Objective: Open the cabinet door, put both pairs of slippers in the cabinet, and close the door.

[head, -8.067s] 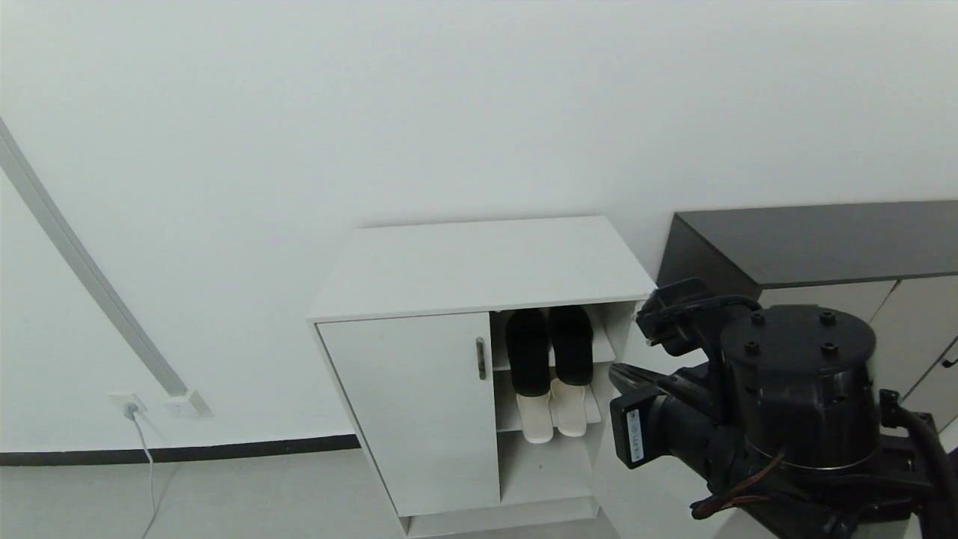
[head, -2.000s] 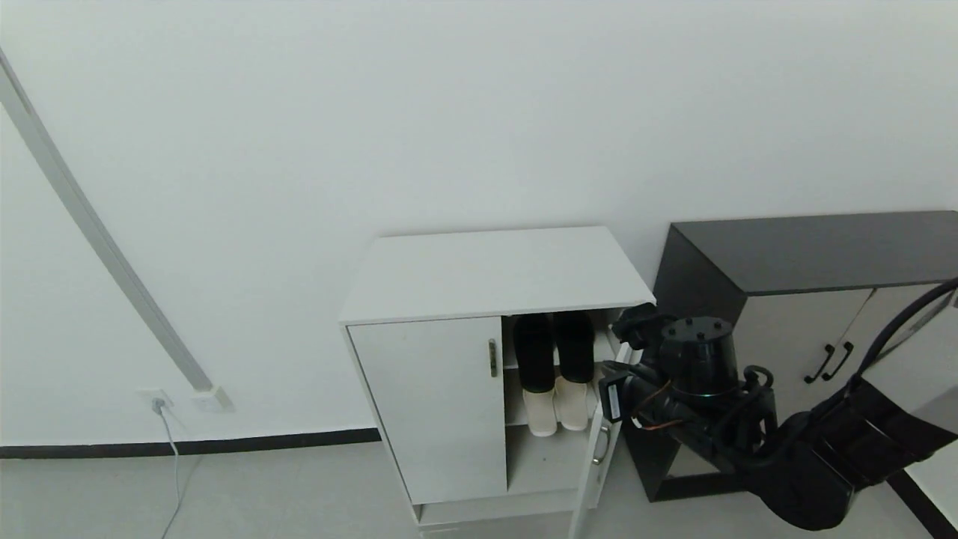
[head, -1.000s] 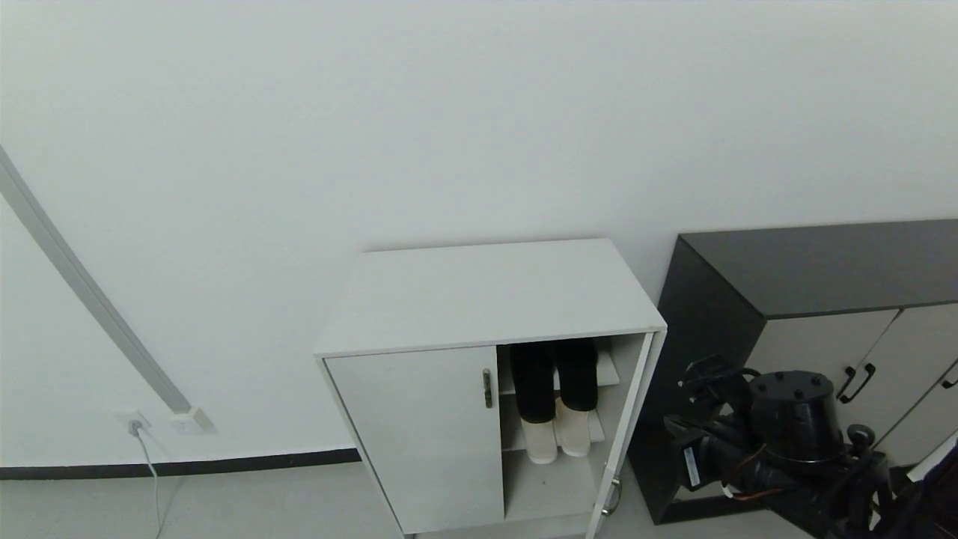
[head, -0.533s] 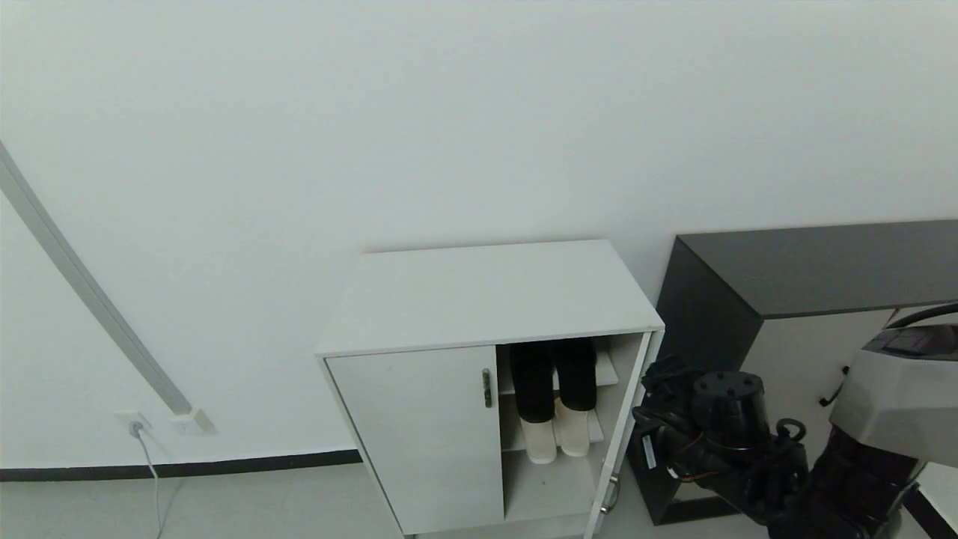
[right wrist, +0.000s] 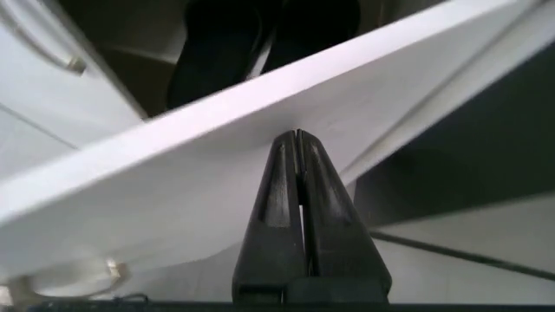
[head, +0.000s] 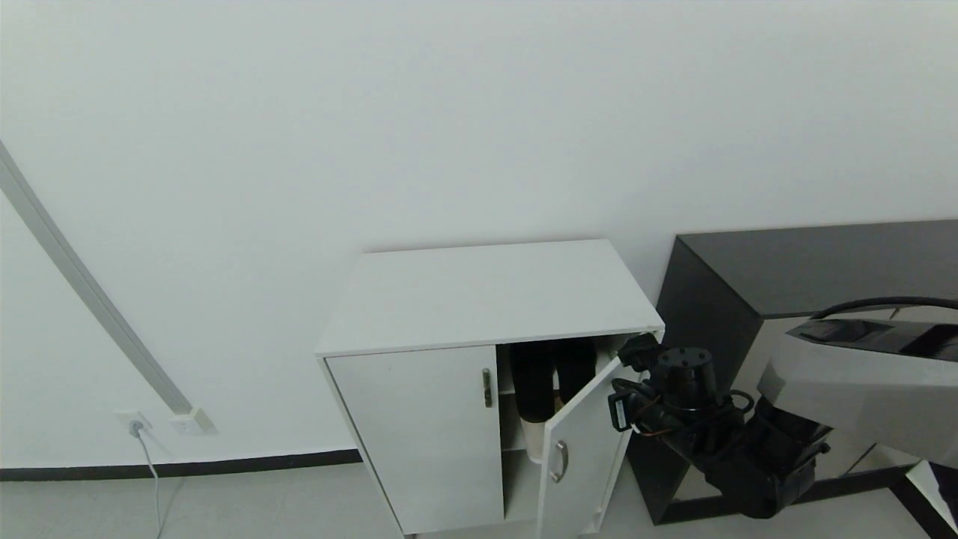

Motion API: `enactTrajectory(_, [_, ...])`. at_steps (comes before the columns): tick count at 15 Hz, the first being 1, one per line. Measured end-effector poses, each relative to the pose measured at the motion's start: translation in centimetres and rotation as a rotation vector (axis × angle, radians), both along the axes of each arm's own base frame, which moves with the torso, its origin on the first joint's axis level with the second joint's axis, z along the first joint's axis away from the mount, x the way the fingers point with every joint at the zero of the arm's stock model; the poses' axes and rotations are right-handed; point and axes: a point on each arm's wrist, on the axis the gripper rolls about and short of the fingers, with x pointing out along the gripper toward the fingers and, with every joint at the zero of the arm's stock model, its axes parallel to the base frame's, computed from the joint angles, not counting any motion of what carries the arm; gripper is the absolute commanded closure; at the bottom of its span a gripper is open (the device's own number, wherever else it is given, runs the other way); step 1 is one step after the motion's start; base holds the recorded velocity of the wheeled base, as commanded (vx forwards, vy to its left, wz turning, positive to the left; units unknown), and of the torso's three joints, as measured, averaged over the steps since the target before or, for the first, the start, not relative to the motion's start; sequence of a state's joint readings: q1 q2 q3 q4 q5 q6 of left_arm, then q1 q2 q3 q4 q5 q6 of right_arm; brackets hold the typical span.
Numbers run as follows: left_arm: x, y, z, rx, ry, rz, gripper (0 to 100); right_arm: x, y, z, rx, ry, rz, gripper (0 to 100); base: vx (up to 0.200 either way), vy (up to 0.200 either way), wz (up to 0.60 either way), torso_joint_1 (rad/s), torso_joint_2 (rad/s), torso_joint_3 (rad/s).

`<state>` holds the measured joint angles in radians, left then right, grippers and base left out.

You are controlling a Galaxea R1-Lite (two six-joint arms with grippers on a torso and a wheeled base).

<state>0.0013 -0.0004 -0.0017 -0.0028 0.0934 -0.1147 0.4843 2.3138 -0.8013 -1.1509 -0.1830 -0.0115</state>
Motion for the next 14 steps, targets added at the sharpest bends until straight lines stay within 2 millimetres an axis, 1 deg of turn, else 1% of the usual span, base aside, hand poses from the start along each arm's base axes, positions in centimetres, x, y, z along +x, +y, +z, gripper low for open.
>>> enactTrajectory(5, [0.0, 0.0, 0.0, 0.000, 0.000, 0.000, 100, 2.6, 1.0, -0.5, 0.014, -0.013, 0.007, 100, 0.000, 0.000, 0.00, 0.000, 0.00, 0.000])
enactTrajectory(8, [0.0, 0.0, 0.0, 0.000, 0.000, 0.000, 100, 3.5, 1.4, -0.6, 0.012, -0.010, 0.006, 100, 0.000, 0.000, 0.00, 0.000, 0.00, 0.000])
enactTrajectory(14, [0.0, 0.0, 0.0, 0.000, 0.000, 0.000, 100, 4.4, 1.5, -0.5, 0.018, -0.022, -0.002, 100, 0.000, 0.000, 0.00, 0.000, 0.00, 0.000])
